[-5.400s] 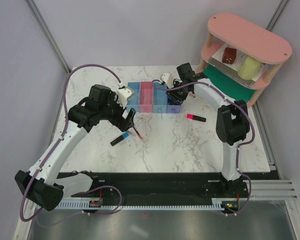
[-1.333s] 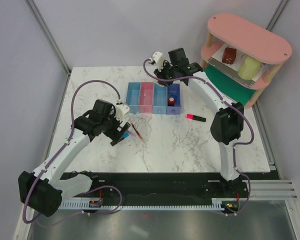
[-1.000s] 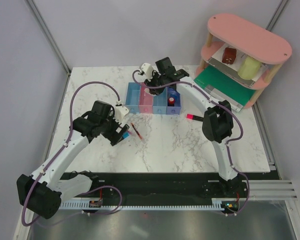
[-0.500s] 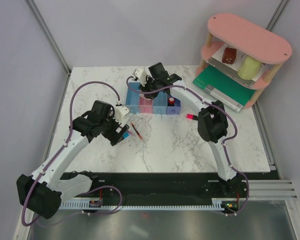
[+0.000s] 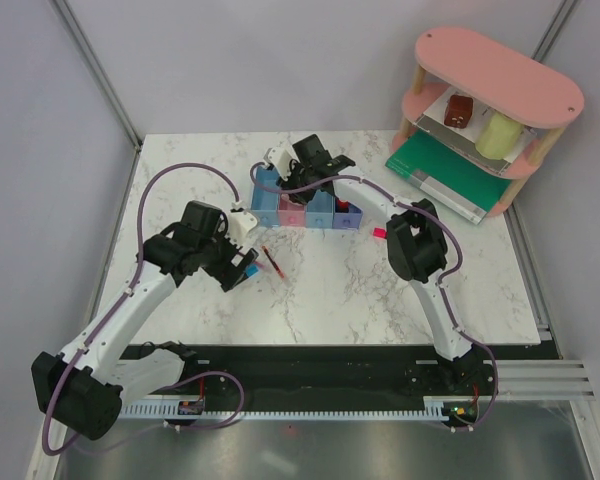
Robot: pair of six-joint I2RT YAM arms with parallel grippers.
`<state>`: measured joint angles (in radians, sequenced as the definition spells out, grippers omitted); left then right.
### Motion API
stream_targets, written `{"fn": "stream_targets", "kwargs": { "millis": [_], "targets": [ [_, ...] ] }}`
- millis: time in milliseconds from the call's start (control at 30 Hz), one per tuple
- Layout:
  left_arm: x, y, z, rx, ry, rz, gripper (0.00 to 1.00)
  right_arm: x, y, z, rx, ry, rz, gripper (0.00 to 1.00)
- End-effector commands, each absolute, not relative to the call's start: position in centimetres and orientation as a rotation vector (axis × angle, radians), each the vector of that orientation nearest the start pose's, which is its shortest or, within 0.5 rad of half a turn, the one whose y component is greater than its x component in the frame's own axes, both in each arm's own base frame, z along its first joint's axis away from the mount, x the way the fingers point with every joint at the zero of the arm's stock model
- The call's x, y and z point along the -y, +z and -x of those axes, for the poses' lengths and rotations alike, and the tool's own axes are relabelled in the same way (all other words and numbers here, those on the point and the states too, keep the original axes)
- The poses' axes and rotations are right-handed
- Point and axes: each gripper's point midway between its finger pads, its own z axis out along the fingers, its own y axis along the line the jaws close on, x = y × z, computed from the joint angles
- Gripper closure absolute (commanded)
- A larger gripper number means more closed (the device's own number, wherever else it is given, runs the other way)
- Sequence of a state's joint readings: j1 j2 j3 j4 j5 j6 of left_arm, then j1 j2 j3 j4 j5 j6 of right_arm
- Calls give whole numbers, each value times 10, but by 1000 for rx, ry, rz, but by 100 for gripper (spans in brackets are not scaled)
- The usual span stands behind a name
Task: Sort the stationery into containers
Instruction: Place the stapler in the storage box.
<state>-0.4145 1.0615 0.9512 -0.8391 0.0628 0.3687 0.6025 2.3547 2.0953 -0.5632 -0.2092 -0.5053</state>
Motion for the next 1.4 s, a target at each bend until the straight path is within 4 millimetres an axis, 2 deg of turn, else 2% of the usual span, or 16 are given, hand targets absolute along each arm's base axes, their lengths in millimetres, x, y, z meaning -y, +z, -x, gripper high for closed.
{"fn": "stream_targets", "kwargs": {
  "millis": [0, 300, 533, 700, 900, 967, 1000, 1033, 1100, 1133, 1200, 1233, 1267, 1300, 1333, 1367],
  "targets": [
    [101, 165, -237, -2257, -109, -1014, 0, -362, 88, -497, -1946, 259, 1334, 83],
    [103, 162, -235, -2262, -124, -1024, 0, -363, 81, -500, -1949, 246, 1336, 77],
    [103, 160, -234, -2265, -132, -1021, 0, -361, 81, -499, -1949, 230, 1342, 49],
    [104, 160, -233, -2264, -136, -1020, 0, -361, 86, -500, -1941, 222, 1338, 41],
    [106, 160, -233, -2262, -150, -1019, 0, -356, 122, -499, -1899, 194, 1302, 40],
    [105, 159, -234, -2264, -146, -1021, 0, -352, 151, -498, -1864, 183, 1273, 40],
    [105, 157, -234, -2266, -144, -1021, 0, -349, 158, -495, -1859, 177, 1267, 40],
    [105, 155, -235, -2266, -141, -1025, 0, -344, 182, -494, -1831, 158, 1236, 40],
    [103, 150, -238, -2273, -116, -1026, 0, -334, 198, -490, -1825, 146, 1211, 39],
    [103, 149, -240, -2274, -112, -1028, 0, -326, 221, -487, -1800, 132, 1179, 39],
    [101, 143, -240, -2285, -97, -1041, 0, -310, 227, -481, -1812, 118, 1167, 37],
    [100, 143, -243, -2278, -81, -1042, 0, -301, 246, -473, -1790, 110, 1152, 37],
    [99, 139, -243, -2286, -74, -1047, 0, -289, 248, -469, -1799, 99, 1150, 36],
    [98, 137, -244, -2288, -68, -1054, 0, -278, 230, -459, -1841, 89, 1183, 36],
    [99, 136, -245, -2278, -67, -1068, 0, -266, 240, -449, -1830, 71, 1192, 36],
    [99, 131, -244, -2277, -71, -1085, 0, -249, 216, -439, -1888, 65, 1221, 36]
  ]
}}
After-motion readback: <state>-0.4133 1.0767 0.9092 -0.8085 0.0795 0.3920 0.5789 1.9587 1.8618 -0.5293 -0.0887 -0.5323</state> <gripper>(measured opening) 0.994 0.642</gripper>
